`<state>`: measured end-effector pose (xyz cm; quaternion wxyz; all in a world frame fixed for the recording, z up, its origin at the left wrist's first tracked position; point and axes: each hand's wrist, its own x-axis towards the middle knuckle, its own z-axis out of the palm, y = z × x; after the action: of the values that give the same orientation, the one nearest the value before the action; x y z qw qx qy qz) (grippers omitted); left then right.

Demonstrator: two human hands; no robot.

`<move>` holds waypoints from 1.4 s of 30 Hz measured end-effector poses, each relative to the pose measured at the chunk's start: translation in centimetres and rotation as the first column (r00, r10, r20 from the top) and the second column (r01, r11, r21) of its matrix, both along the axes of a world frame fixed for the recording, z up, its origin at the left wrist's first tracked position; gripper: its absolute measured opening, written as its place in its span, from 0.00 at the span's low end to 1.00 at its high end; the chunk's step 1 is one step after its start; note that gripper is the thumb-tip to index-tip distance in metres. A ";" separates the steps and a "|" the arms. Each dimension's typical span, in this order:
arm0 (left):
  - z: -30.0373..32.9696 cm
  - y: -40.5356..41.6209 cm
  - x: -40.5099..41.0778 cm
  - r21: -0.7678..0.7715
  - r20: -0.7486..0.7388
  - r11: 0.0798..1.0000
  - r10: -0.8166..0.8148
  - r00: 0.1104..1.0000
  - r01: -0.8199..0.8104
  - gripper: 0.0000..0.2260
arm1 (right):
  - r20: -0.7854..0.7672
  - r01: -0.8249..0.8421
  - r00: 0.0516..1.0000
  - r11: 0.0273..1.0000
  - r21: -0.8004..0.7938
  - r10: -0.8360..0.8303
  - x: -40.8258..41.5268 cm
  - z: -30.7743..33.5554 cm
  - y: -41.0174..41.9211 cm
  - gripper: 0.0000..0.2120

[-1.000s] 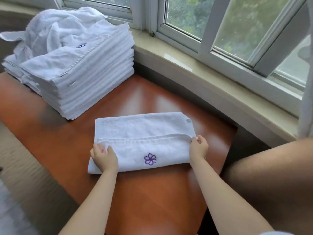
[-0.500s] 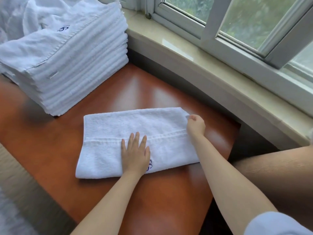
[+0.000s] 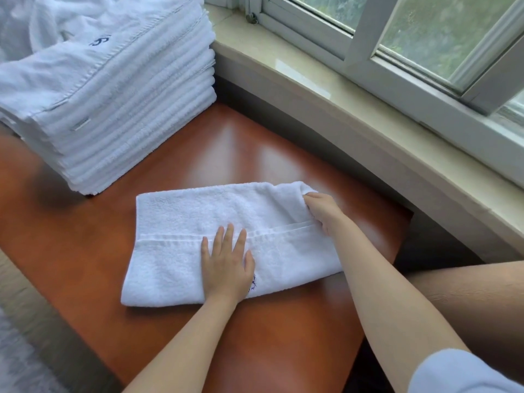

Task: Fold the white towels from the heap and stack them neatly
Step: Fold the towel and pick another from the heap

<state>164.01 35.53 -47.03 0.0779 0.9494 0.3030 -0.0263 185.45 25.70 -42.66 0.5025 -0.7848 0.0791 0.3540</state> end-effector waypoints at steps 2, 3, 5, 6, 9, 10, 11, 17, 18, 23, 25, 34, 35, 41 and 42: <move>0.1 0.0 0.0 -0.006 0.000 1.000 0.005 1.000 -0.005 0.30 | -0.003 0.072 0.997 0.995 0.076 -0.072 0.1 0.1 0.0 0.11; 0.1 0.0 0.0 -0.009 -0.004 1.000 0.007 1.000 -0.007 0.29 | -0.024 0.153 0.988 0.981 0.122 -0.152 0.4 0.2 -0.1 0.10; 0.2 -0.1 0.0 -0.007 -0.017 1.000 0.005 1.000 -0.005 0.30 | -0.085 0.356 0.935 0.904 0.237 -0.346 1.0 0.8 -0.4 0.05; 0.2 -0.1 0.0 -0.006 -0.025 1.000 0.003 1.000 -0.004 0.30 | -0.108 0.432 0.901 0.847 0.310 -0.420 1.3 1.0 -0.6 0.05; 0.0 -0.1 -0.1 -0.012 -0.025 1.000 0.009 1.000 -0.009 0.25 | -0.104 0.496 0.851 0.725 0.478 -0.514 1.8 1.4 -1.3 0.19; -0.1 -0.1 -0.1 -0.018 -0.023 1.000 0.009 1.000 -0.010 0.24 | -0.062 0.489 0.848 0.732 0.474 -0.527 1.6 1.5 -1.5 0.22; -0.1 0.0 -0.1 -0.023 -0.031 1.000 0.008 0.999 -0.009 0.24 | 0.003 0.482 0.844 0.761 0.435 -0.536 1.2 1.6 -1.7 0.24; 0.2 0.5 -0.3 -0.028 -0.054 1.000 -0.001 0.999 0.000 0.24 | 0.321 0.383 0.865 0.921 0.075 -0.386 -2.2 -0.4 -4.7 0.15; 0.6 0.7 -0.7 -0.050 0.012 0.997 0.053 0.999 -0.052 0.24 | 0.293 0.345 0.899 0.939 -0.013 -0.326 -2.8 -0.8 -5.4 0.14; 2.4 4.0 -4.2 -0.192 0.161 0.845 0.528 0.834 -0.499 0.22 | 0.217 0.125 0.974 0.954 -0.271 -0.066 -5.5 -1.3 -7.5 0.19; 2.9 5.5 -5.6 -0.238 0.121 0.761 0.640 0.759 -0.603 0.23 | 0.274 0.114 0.961 0.951 -0.288 -0.032 -6.3 -0.9 -7.6 0.14; 4.2 9.3 -8.8 -0.472 0.065 0.588 0.766 0.640 -0.656 0.20 | 0.327 0.137 0.943 0.966 -0.218 -0.060 -8.1 0.7 -6.5 0.06; 4.2 9.6 -9.0 -0.508 0.084 0.590 0.759 0.646 -0.627 0.16 | 0.320 0.126 0.946 0.969 -0.215 -0.052 -7.9 0.9 -6.4 0.06; 5.0 10.3 -9.3 -0.525 0.505 0.774 0.618 0.603 -0.354 0.09 | 0.549 0.205 0.815 0.979 0.025 -0.185 -7.6 2.2 -5.3 0.12; 5.2 10.6 -9.2 -0.506 0.552 0.789 0.606 0.573 -0.348 0.10 | 0.566 0.241 0.793 0.969 0.050 -0.226 -7.3 2.4 -5.0 0.11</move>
<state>154.84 46.09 -41.84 0.3522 0.7388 0.4905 0.2991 178.14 20.67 -40.23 0.5334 -0.8445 0.0267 0.0391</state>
